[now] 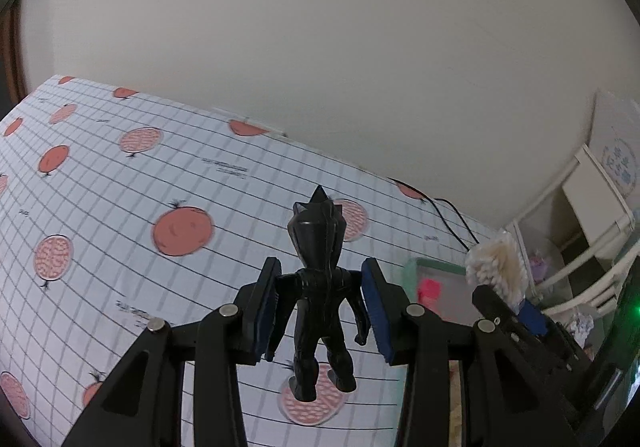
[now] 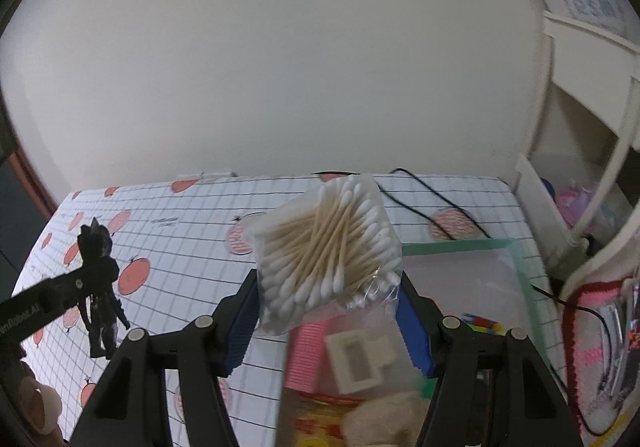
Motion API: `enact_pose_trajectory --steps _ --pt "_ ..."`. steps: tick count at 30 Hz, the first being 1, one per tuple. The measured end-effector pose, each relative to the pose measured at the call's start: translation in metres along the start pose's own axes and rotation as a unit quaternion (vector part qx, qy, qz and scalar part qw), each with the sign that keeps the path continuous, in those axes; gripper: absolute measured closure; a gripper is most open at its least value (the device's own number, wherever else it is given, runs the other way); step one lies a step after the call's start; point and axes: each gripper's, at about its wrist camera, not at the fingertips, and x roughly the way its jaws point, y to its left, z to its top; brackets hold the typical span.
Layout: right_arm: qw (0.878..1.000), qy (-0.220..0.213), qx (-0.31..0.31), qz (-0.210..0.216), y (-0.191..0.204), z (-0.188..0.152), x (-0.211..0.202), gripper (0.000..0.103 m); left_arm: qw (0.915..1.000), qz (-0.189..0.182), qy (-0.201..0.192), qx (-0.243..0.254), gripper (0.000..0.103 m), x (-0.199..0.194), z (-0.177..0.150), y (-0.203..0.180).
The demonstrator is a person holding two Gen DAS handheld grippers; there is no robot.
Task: Organize objects
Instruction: 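Lift and carry the figurine and cotton swab bag over the tray with both grippers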
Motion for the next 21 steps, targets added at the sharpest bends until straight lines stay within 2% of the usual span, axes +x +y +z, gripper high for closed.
enact_pose_trajectory --steps 13,21 --pt "0.999 0.008 0.019 -0.026 -0.062 -0.006 -0.006 0.037 0.998 -0.037 0.008 0.05 0.06 0.014 -0.026 -0.066" --pt "0.998 0.016 0.041 -0.039 -0.094 -0.011 -0.003 0.037 0.9957 -0.057 0.013 0.071 0.06 0.023 -0.043 -0.092"
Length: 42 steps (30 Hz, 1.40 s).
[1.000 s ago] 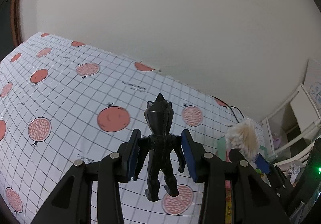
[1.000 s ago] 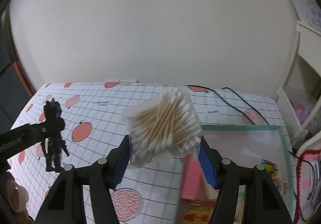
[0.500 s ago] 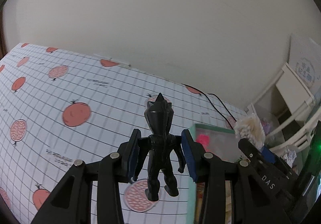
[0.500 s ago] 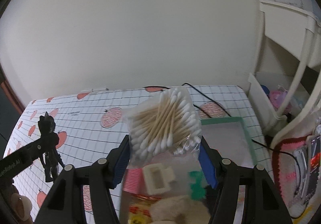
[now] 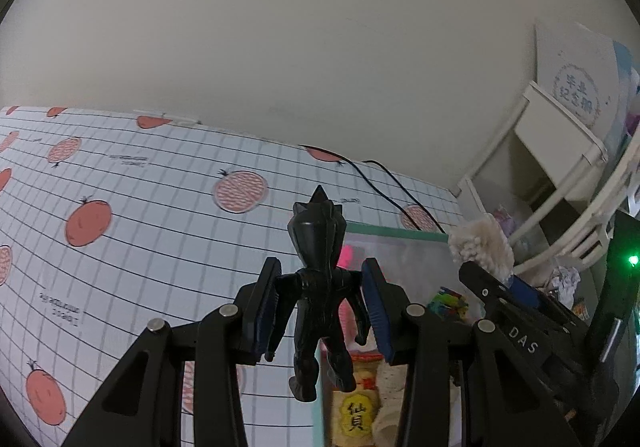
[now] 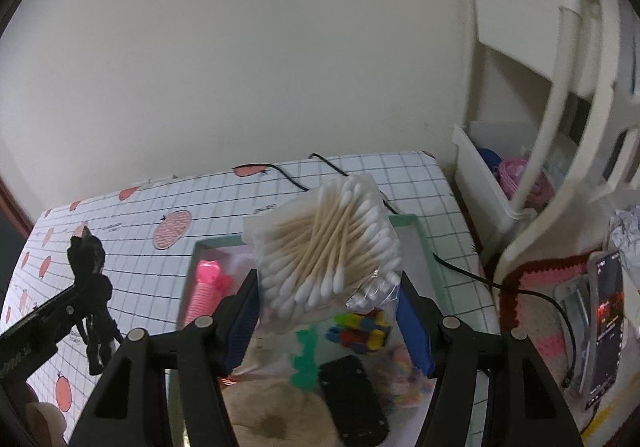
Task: Organize objects
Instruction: 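Lift and carry the figurine and cotton swab bag over the tray with both grippers, then lower and release the figurine and cotton swab bag into the tray with both grippers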
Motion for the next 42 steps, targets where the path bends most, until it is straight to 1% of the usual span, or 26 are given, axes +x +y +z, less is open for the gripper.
enact_pose_trajectory --steps 5,9,14,19,31,38,42 --pt "1.0 0.003 0.003 -0.003 -0.011 -0.006 0.009 0.037 0.9999 -0.011 0.008 0.01 0.06 0.008 -0.008 -0.012" --pt "1.0 0.014 0.002 -0.002 -0.01 -0.012 0.021 0.036 0.9994 -0.011 0.012 0.032 0.06 0.019 -0.018 -0.023" --pt "1.0 0.027 -0.001 -0.009 -0.008 -0.021 0.033 0.036 0.9976 -0.01 0.035 0.058 0.06 0.037 -0.032 -0.035" --pt "1.0 0.028 -0.004 -0.012 -0.008 -0.025 0.038 0.036 0.996 -0.006 0.042 0.078 0.06 0.043 -0.042 -0.043" --pt "1.0 0.028 -0.005 -0.008 -0.007 -0.026 0.04 0.036 0.9947 0.001 0.063 0.081 0.06 0.054 -0.051 -0.04" --pt "1.0 0.028 -0.006 -0.001 -0.005 -0.025 0.04 0.035 0.9946 0.002 0.069 0.077 0.06 0.053 -0.051 -0.04" --pt "1.0 0.028 -0.008 -0.002 -0.004 -0.024 0.04 0.035 0.9946 0.0 0.074 0.073 0.058 0.054 -0.05 -0.039"
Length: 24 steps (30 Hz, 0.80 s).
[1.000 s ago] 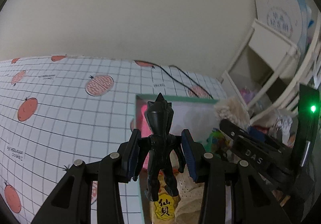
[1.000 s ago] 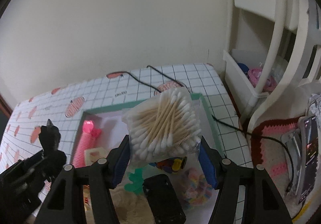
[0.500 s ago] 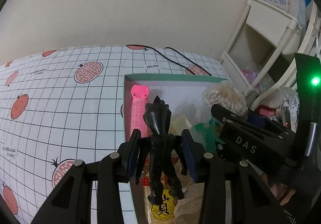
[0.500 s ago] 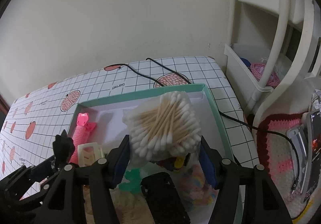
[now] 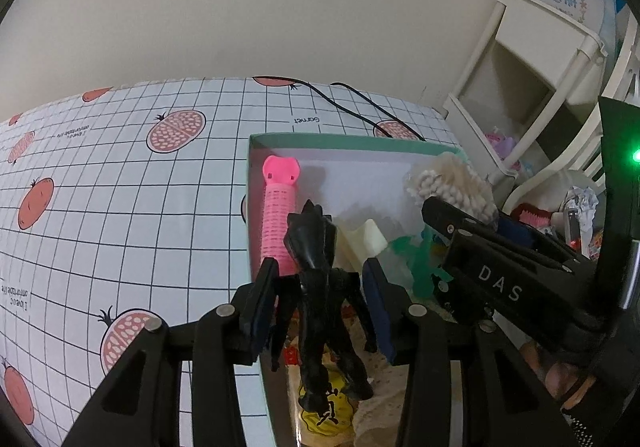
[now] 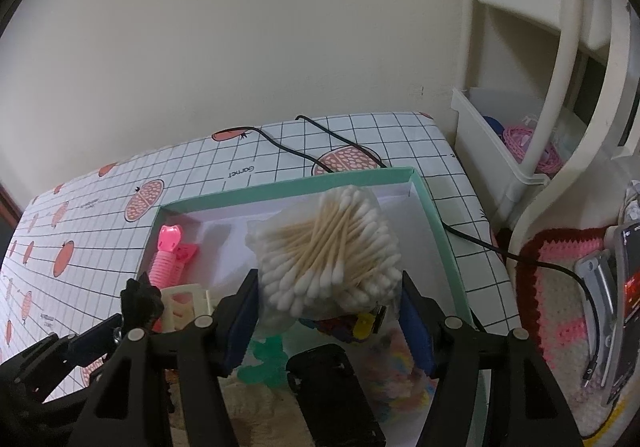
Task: Organize objects
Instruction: 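Lower and release the figurine and cotton swab bag into the tray with both grippers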
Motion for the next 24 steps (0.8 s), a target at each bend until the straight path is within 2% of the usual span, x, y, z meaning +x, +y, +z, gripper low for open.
enact_pose_trajectory --steps 3,6,24 --pt "1.0 0.0 0.0 0.002 0.001 0.0 -0.001 0.035 1.0 0.001 0.003 -0.003 0.056 -0.001 0.001 0.0" --pt "1.0 0.0 0.001 0.003 0.002 0.0 -0.002 0.035 1.0 -0.002 0.004 -0.005 0.046 -0.002 0.002 0.0" --pt "1.0 -0.015 0.008 0.012 0.002 0.007 -0.011 0.033 0.9991 -0.006 -0.023 -0.035 0.044 -0.021 0.014 0.017"
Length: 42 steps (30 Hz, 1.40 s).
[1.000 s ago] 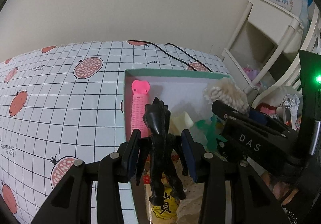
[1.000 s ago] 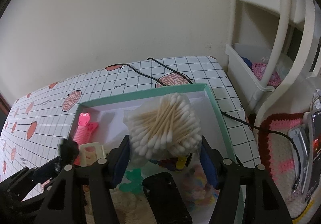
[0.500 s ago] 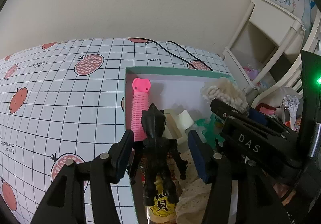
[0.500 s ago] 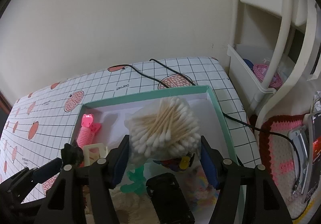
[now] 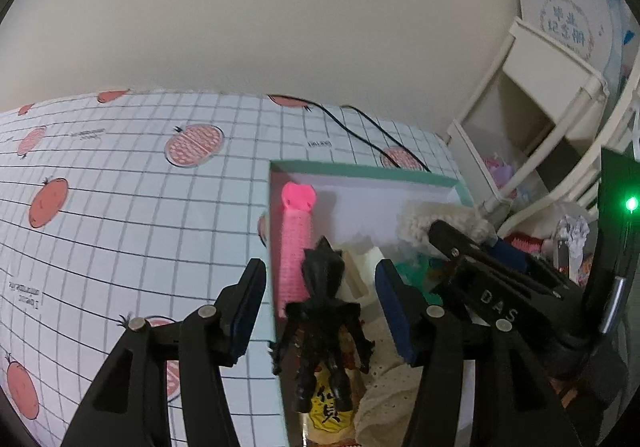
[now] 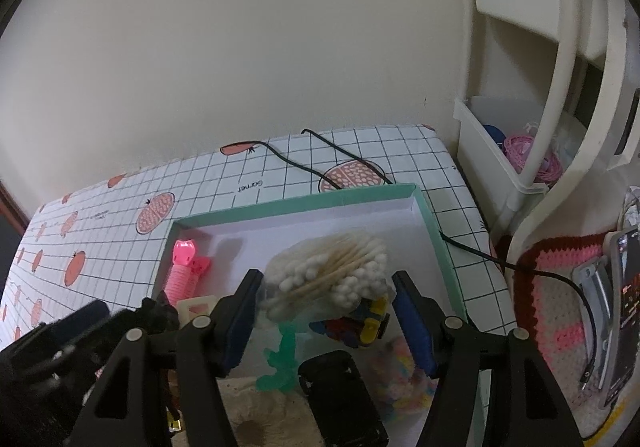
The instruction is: Organize objects
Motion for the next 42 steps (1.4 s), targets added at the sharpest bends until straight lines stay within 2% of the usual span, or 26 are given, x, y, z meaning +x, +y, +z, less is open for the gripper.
enact_pose_trajectory --steps 5,7,10,12,15,17,18,29,38,42 --pt "1.0 -0.001 0.001 0.001 0.0 0.0 0.0 0.028 0.9995 0.013 -0.017 -0.022 0.032 -0.007 0.006 0.015" --pt "1.0 -0.001 -0.004 0.0 0.002 0.0 0.001 0.024 0.9989 0.027 -0.021 -0.03 0.022 -0.007 0.006 0.021" --pt "1.0 -0.002 -0.004 -0.003 0.002 -0.001 0.001 0.018 0.9984 0.038 -0.023 -0.036 0.02 -0.006 0.008 0.028" --pt "1.0 -0.002 -0.002 -0.003 0.002 -0.001 0.002 0.014 0.9979 0.043 -0.025 -0.042 0.014 -0.006 0.008 0.032" --pt "1.0 0.0 -0.007 -0.003 0.003 -0.003 0.002 0.008 0.9971 0.054 -0.03 -0.045 0.014 -0.007 0.007 0.037" --pt "1.0 0.0 -0.011 -0.003 0.005 -0.005 0.001 0.003 0.9966 0.062 -0.032 -0.044 0.007 -0.006 0.007 0.039" --pt "1.0 0.0 -0.011 -0.004 0.005 -0.006 0.001 0.002 0.996 0.069 -0.035 -0.045 0.0 -0.006 0.006 0.04" --pt "1.0 0.01 -0.019 -0.004 0.009 -0.013 -0.005 0.0 0.9924 0.102 -0.028 -0.062 0.0 -0.004 0.001 0.063" --pt "0.999 0.013 -0.042 -0.011 0.022 -0.02 -0.017 0.0 0.9912 0.111 -0.018 -0.07 0.0 -0.008 -0.01 0.075" --pt "0.999 0.005 -0.049 -0.018 0.027 -0.024 -0.031 0.0 0.9908 0.114 -0.032 -0.065 0.0 -0.021 -0.011 0.077"
